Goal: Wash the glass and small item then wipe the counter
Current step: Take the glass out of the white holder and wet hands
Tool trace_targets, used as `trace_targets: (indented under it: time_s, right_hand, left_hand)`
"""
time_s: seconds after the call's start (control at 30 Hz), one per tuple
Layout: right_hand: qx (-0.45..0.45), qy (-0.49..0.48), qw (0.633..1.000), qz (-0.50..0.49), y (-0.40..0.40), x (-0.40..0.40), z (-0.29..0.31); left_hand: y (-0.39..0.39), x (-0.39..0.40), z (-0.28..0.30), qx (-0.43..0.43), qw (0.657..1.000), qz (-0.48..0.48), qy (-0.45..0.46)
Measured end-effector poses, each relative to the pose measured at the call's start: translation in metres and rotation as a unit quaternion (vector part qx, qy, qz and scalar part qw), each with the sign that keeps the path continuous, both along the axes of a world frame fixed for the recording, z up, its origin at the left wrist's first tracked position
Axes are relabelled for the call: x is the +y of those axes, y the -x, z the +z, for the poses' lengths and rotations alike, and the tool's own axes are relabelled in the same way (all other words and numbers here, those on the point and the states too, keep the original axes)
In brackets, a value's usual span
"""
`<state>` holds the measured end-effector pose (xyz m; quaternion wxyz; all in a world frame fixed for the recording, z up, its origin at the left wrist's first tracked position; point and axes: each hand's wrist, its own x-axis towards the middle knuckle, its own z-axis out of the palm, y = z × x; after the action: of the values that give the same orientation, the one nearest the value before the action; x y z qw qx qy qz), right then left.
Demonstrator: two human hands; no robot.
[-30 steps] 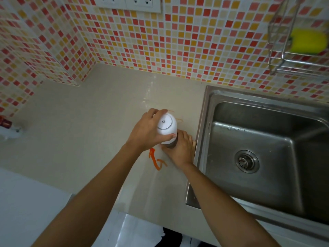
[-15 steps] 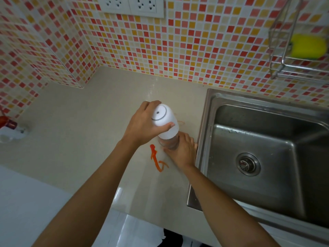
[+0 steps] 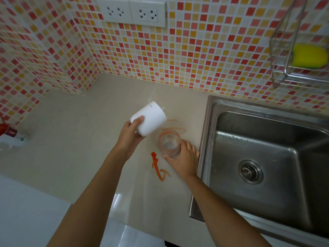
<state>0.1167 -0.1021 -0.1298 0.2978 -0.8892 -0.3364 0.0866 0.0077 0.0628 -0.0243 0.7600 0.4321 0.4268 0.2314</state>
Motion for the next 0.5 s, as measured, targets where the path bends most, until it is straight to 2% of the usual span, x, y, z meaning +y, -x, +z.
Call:
trace_targets:
  time_s: [0.1,0.2,0.3,0.4,0.5]
  right_hand:
    - [-0.012,-0.004,1.000,-0.005,0.001,0.000,-0.001]
    - [-0.013,-0.003,1.000,-0.007,0.002,0.000,-0.001]
    - [-0.005,-0.012,1.000,-0.013,0.002,-0.001,0.000]
    - [-0.003,-0.024,0.999,-0.023,0.003,-0.001,0.001]
    - [-0.017,-0.034,0.999,-0.035,0.005,0.000,0.002]
  left_hand:
    - [-0.009,0.003,-0.004,-0.052,0.996,-0.043,0.064]
    - [-0.023,0.011,-0.003,-0.076,0.991,-0.024,0.106]
    - [-0.037,0.025,-0.006,-0.063,0.988,0.005,0.140]
    - [-0.050,0.041,-0.013,-0.037,0.991,0.018,0.125]
    - [-0.061,0.056,-0.023,-0.020,0.998,-0.017,0.065]
